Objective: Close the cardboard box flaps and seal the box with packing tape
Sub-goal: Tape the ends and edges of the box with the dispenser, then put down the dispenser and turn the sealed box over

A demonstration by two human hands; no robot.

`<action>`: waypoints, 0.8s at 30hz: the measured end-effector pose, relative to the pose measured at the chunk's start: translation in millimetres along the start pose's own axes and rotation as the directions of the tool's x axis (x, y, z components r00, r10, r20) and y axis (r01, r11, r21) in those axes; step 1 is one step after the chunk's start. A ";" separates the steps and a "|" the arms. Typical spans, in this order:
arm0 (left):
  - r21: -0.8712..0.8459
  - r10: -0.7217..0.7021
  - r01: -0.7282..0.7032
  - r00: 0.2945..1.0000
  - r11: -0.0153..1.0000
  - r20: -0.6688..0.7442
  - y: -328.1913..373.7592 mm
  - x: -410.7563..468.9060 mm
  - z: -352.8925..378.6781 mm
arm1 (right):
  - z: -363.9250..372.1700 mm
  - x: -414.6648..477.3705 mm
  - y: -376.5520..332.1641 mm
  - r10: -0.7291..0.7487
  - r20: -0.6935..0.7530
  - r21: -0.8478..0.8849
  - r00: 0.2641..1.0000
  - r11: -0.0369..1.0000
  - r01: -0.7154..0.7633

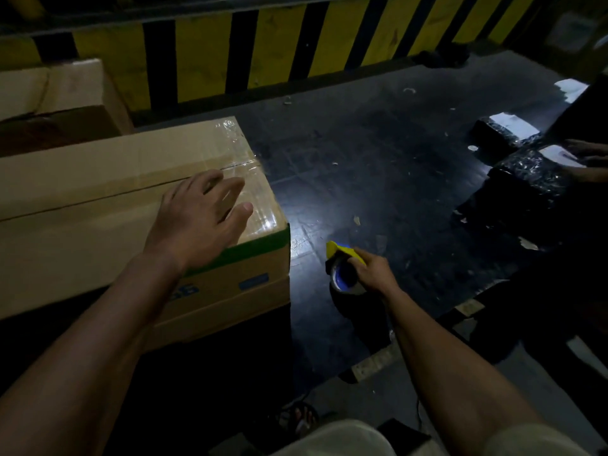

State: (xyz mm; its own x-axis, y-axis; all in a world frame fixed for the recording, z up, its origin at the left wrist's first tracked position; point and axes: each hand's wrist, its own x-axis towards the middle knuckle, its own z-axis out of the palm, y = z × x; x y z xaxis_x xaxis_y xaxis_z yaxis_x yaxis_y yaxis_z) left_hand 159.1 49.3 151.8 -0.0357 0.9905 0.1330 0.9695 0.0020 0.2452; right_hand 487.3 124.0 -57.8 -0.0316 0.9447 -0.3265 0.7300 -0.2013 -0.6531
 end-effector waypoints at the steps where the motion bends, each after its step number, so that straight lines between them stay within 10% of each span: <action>1: 0.002 -0.001 0.001 1.000 1.000 -0.005 0.8 0.1 -0.3 | -2.7 7.9 10.0 0.000 -0.004 -0.038 1.000 0.999 0.000; 24: -0.074 -0.081 0.079 0.997 0.994 -0.014 8.5 -3.7 -5.4 | -11.6 -12.9 -9.9 -0.052 0.105 -0.242 0.993 0.967 0.076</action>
State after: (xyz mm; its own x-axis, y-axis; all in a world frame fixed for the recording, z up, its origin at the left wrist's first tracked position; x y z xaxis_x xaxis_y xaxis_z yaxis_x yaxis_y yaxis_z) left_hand 166.1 44.9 158.6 -0.1172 0.9851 0.1261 0.9430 0.0706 0.3252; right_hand 488.4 116.9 -39.2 -0.1408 0.9215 -0.3619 0.8691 -0.0600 -0.4910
